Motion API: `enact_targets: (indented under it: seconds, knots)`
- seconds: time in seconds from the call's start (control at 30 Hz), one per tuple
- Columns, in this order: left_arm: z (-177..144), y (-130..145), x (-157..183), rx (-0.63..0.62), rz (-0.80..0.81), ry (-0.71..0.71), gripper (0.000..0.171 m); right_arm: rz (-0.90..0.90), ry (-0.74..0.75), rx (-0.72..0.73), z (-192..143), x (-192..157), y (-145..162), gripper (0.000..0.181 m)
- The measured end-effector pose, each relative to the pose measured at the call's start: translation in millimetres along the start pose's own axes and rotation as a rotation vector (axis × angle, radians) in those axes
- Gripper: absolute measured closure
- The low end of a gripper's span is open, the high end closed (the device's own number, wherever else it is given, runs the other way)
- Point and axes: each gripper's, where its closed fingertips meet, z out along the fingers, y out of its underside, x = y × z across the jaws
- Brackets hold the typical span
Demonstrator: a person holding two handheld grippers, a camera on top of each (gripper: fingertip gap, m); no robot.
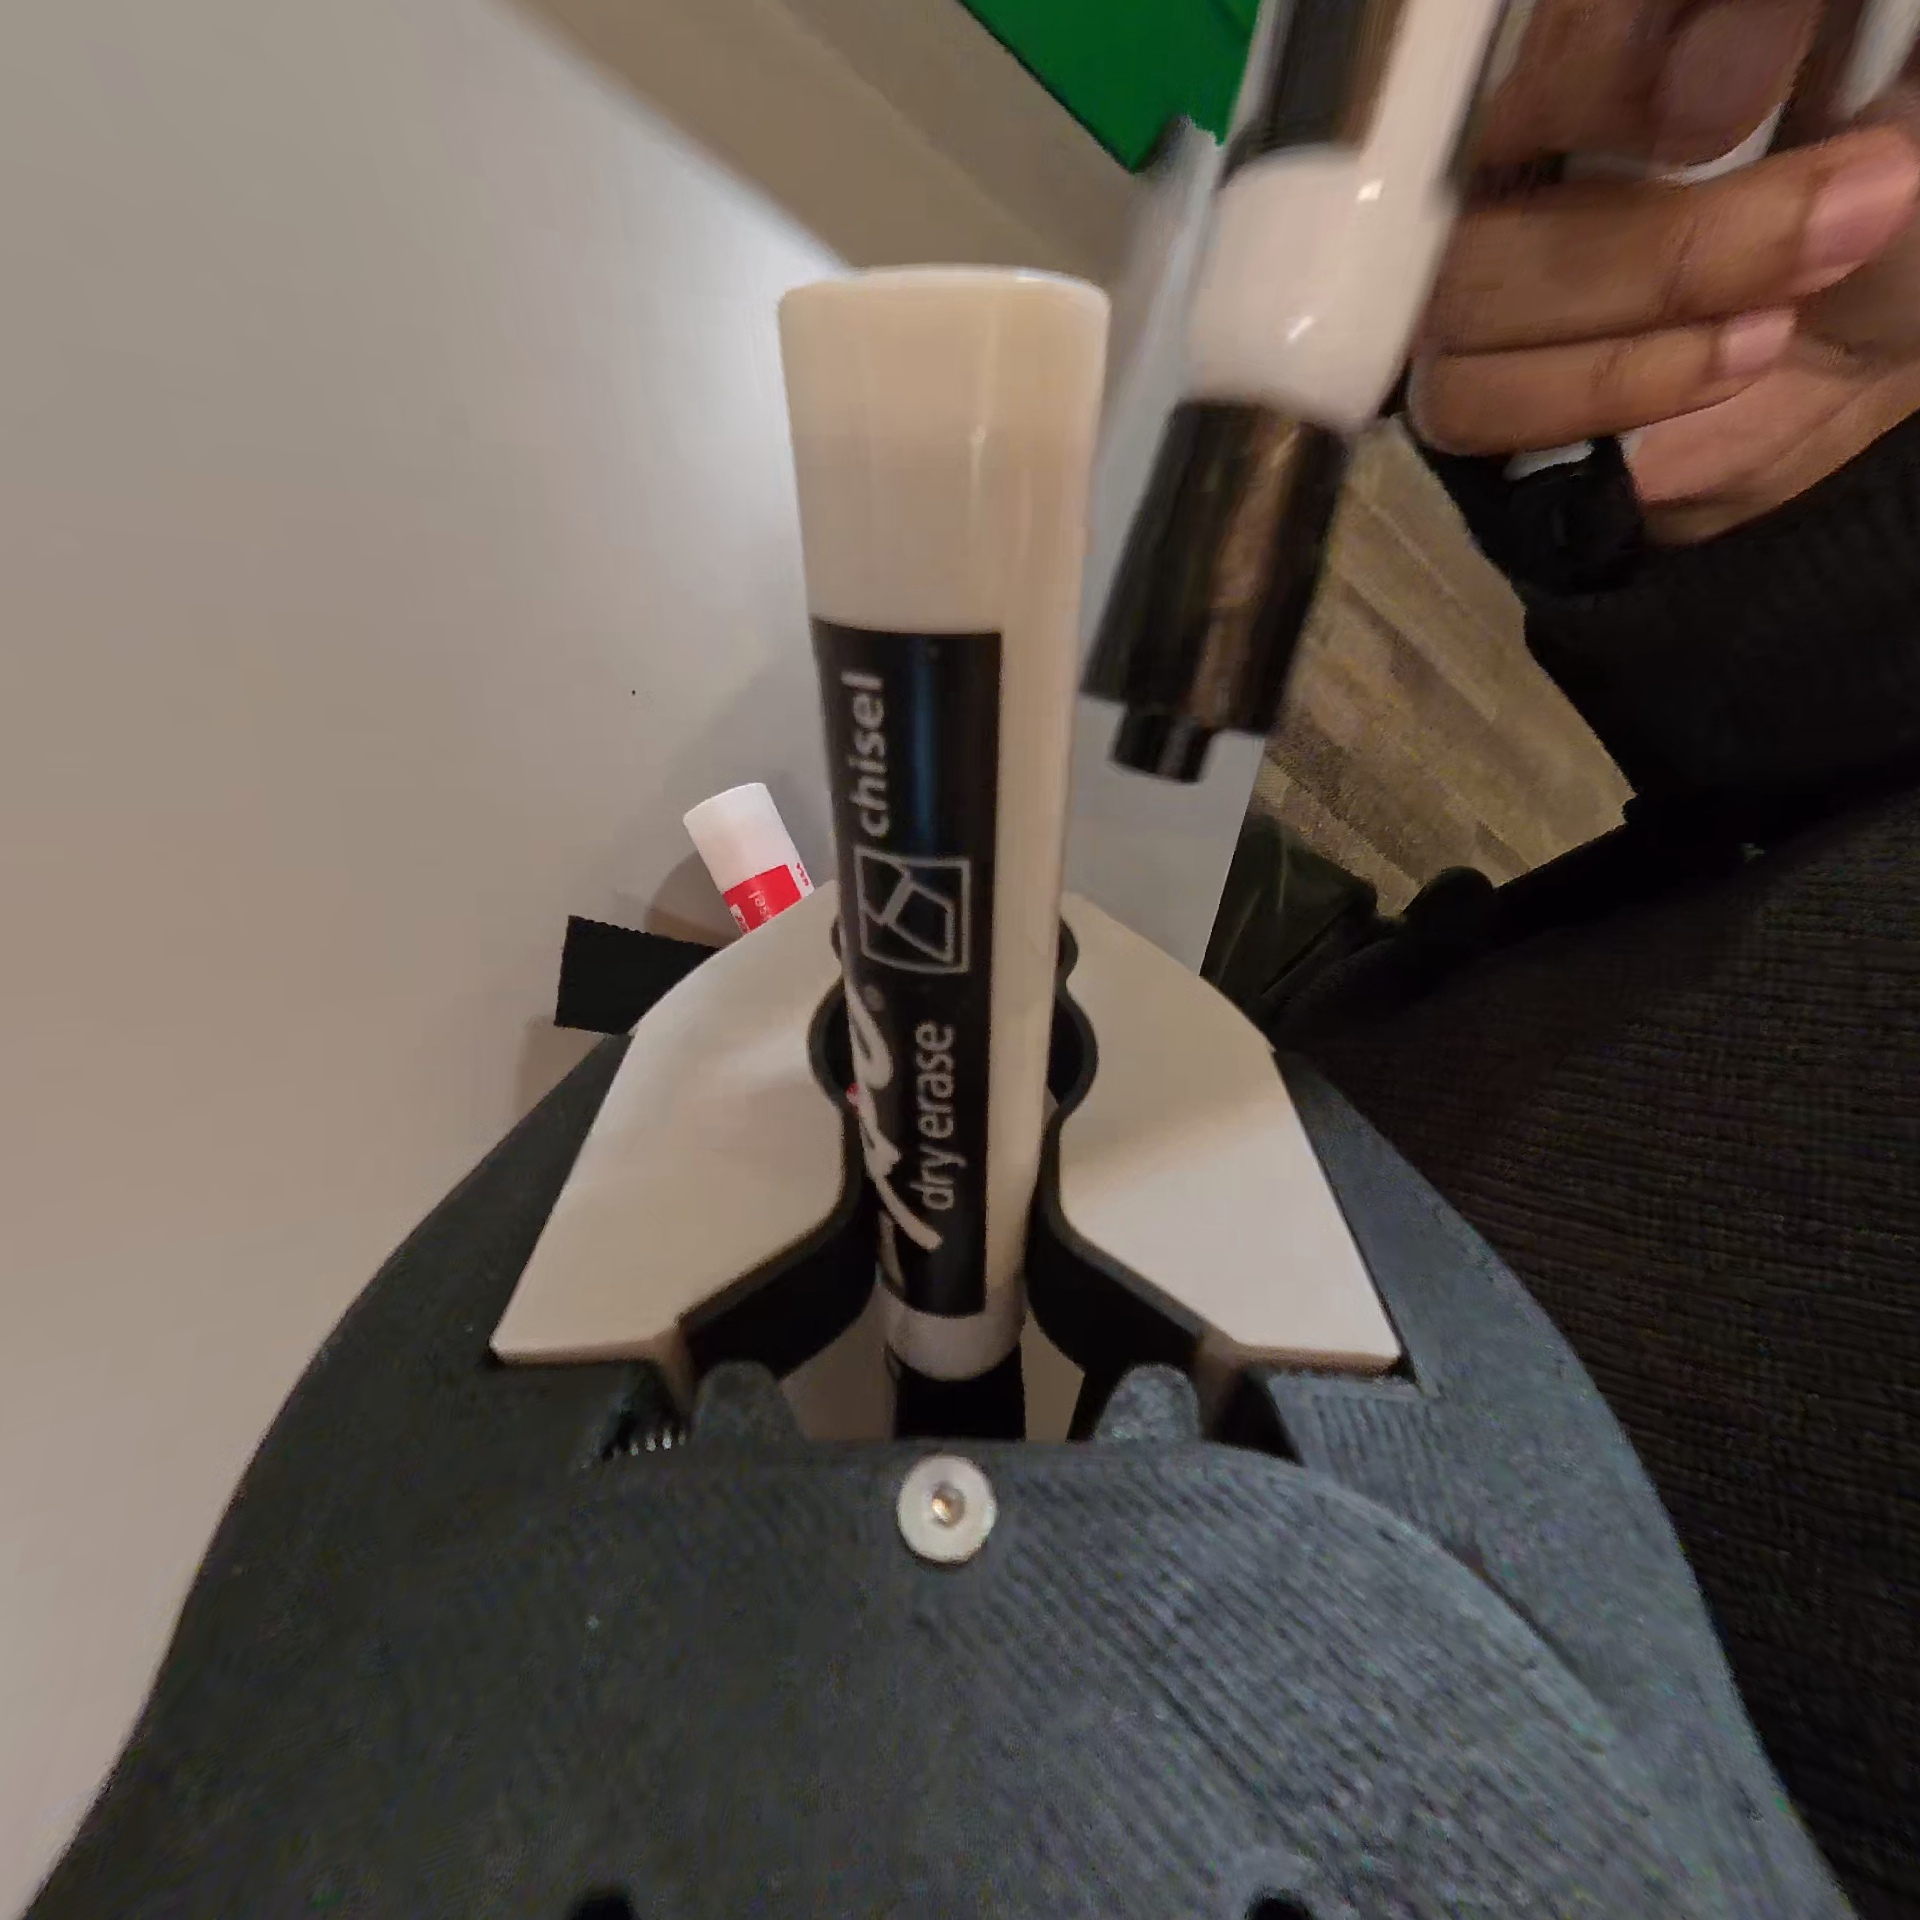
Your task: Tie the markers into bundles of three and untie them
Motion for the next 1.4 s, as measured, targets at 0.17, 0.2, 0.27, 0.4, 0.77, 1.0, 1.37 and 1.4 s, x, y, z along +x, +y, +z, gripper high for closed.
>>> enact_targets:
  seconds: [0.17, 0.2, 0.27, 0.4, 0.77, 1.0, 1.37, 1.4]
  knots:
    - [1, -5, 11, 0.029, -0.027, 0.071, 0.138, 0.036, 0.016, -0.081, 15, 10, 28, 0.163]
    - [2, -6, 14, 0.035, -0.031, 0.09, 0.138, 0.045, 0.016, -0.102, 18, 11, 35, 0.163]
    - [4, -8, 21, 0.046, -0.047, 0.133, 0.138, 0.041, 0.025, -0.147, 24, 13, 47, 0.164]
    - [7, -11, 32, 0.076, -0.103, 0.217, 0.138, 0.048, 0.013, -0.216, 31, 11, 63, 0.163]
    - [8, -23, 53, 0.179, -0.364, 0.455, 0.138, 0.177, -0.016, -0.297, 33, 16, 83, 0.163]
    - [9, -24, 53, 0.208, -0.501, 0.539, 0.138, 0.247, -0.011, -0.296, 32, 25, 83, 0.158]
    - [12, -21, 53, 0.172, -0.597, 0.598, 0.139, 0.232, 0.017, -0.338, 35, 40, 88, 0.162]
    - [13, -20, 53, 0.17, -0.604, 0.607, 0.138, 0.238, 0.012, -0.34, 36, 41, 88, 0.162]
